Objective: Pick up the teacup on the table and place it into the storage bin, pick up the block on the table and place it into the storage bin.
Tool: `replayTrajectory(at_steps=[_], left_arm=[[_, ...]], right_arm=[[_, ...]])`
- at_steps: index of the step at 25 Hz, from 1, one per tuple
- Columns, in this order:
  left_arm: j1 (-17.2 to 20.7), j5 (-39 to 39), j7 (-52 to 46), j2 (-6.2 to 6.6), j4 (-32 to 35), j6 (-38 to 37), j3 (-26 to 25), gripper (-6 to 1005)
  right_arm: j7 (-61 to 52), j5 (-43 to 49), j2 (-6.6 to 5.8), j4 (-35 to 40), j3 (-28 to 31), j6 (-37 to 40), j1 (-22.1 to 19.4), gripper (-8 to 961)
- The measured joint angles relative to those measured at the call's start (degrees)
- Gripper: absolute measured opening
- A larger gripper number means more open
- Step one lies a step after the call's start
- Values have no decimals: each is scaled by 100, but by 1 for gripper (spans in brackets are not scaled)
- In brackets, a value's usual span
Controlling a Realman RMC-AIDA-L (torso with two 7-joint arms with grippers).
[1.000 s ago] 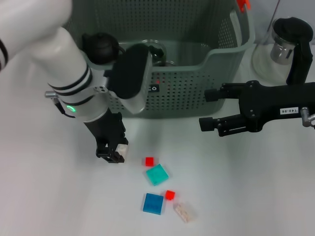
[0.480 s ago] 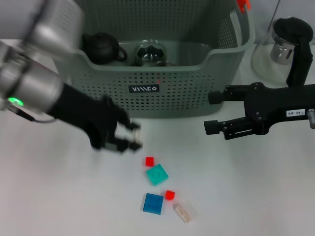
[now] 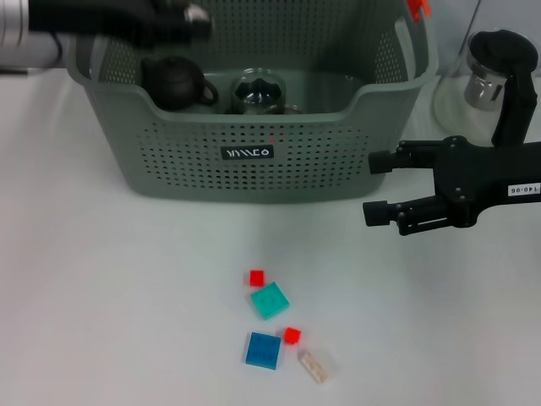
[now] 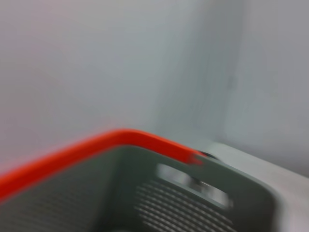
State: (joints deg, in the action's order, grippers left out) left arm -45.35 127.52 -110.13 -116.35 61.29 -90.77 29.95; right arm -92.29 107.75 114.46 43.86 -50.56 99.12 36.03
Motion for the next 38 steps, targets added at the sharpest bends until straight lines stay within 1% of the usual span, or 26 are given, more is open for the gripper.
replayTrajectory(at_steps=[2,4,8,13,14,16,19,24,29,31,34,38], left_arm=[[-149,17,-176,98,-264,395,1,524],[-260,25,-318,164,-450,683,5,530],[-369,148,-523,193,-641,1086,103,541],[-475,625,-824,192,-831,1528,511,554],[-483,672,-849,180,-838,1563,585,557],[-483,717,-879,149,-841,1640,709,650],[-451,716,-875,115,-821,1705,744,789],[-289,411,-827,55,-698,1709,721,857],[-257,419,-881,43,-556,1505,726,924],[-205,436,-902,0,-377,1374,742,951],[-35,428,-934,-103,119,1061,819,949],[357,48,-818,-288,1067,185,871,942]], right_arm=[[0,0,-1,0,-17,-3,0,941],[0,1,-2,0,-24,-7,0,941],[0,1,-4,0,-16,-3,0,941],[50,0,-12,0,-20,-32,-5,941],[65,0,-12,0,-26,-35,-5,941],[75,0,-12,0,-31,-36,-3,941],[78,0,-11,0,-31,-38,1,941],[135,0,-11,0,-14,-44,-4,942],[142,0,-11,0,-13,-50,-8,942],[142,0,-9,0,-6,-51,-9,942],[142,-1,3,0,0,-50,-9,942],[141,-2,11,0,19,-53,-15,942]])
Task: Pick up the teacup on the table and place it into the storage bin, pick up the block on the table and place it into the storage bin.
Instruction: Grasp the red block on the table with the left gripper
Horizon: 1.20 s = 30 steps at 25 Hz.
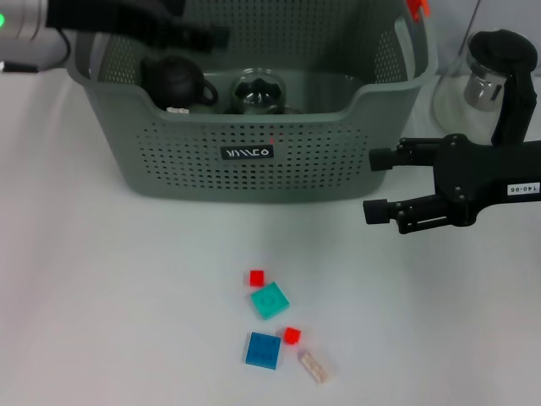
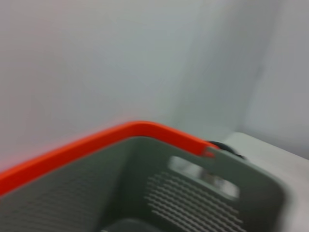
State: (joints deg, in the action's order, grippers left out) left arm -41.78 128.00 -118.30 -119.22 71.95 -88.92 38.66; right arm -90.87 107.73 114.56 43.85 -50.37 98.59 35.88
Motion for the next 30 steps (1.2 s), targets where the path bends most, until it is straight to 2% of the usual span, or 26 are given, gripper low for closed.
replayTrajectory(at_steps=[4,10,14,19,25,30], left_arm=[[419,-319,273,-174,714,-1025,31,934],[1005,-661,1263,-427,1170,-2063,14,934],[1299,-643,1709,-515,1295,-2097,114,934],[1315,-212,2111,-519,1097,-2017,340,934],[1163,736,2362,-534,709,-1296,1348,933],[965,1195,2352,-540,340,-827,2078,933]], right_arm=[[0,-1,-6,-31,25,-34,-24,941],[-1,1,-21,-68,70,-76,-93,941],[-30,2,-1,-70,99,-149,-100,941],[-53,3,29,-153,114,-280,-62,942],[-76,2,33,-245,125,-356,-15,942],[-85,-24,26,-353,149,-379,5,941]])
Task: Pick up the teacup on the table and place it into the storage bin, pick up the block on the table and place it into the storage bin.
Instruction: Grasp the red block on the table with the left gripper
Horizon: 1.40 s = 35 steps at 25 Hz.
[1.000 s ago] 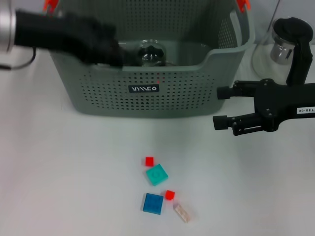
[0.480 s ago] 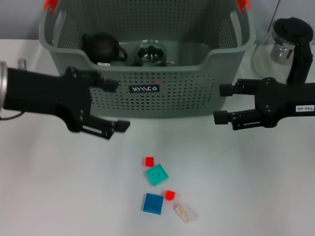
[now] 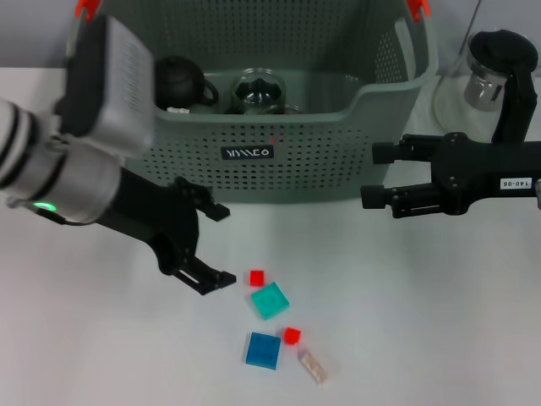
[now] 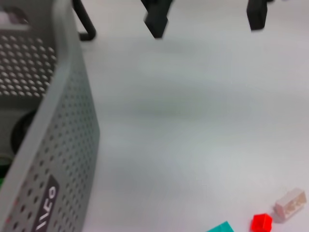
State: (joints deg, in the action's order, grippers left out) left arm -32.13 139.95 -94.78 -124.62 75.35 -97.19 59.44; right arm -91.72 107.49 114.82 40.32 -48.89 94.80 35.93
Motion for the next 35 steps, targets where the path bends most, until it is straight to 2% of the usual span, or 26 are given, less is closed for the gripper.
replayTrajectory(at_steps=[9,19,35], left_arm=[[-268,518,-246,-4,-482,712,1098,933],[-709,1082,-161,28,-1134,1320,2002,933],[-774,1106,-94,-7,-1177,1696,2465,932]], right_arm=[[1,-5,-4,-16,71,-35,-48,941],[37,8,15,-28,73,-62,-41,942],[67,7,48,-33,72,-30,-54,942]])
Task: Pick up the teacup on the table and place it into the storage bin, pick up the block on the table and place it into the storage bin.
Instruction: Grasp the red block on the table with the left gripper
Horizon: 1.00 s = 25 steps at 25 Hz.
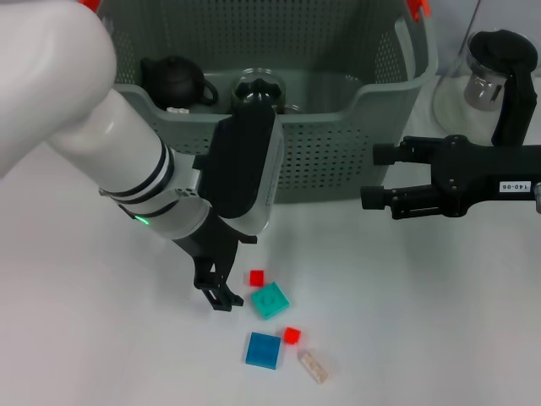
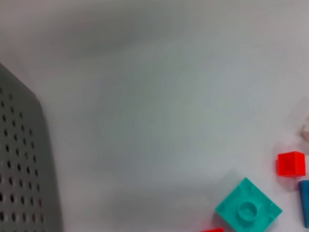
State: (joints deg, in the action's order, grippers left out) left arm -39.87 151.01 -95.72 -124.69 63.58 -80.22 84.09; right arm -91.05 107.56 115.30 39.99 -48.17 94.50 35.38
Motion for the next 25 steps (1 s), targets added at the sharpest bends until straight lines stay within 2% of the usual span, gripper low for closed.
replayTrajectory(at_steps=[25], left_arm=[[-275,-338,-295,-12,-271,278,658,929]], right_arm=[[31,-24,-24,0,49,8,-33,942]])
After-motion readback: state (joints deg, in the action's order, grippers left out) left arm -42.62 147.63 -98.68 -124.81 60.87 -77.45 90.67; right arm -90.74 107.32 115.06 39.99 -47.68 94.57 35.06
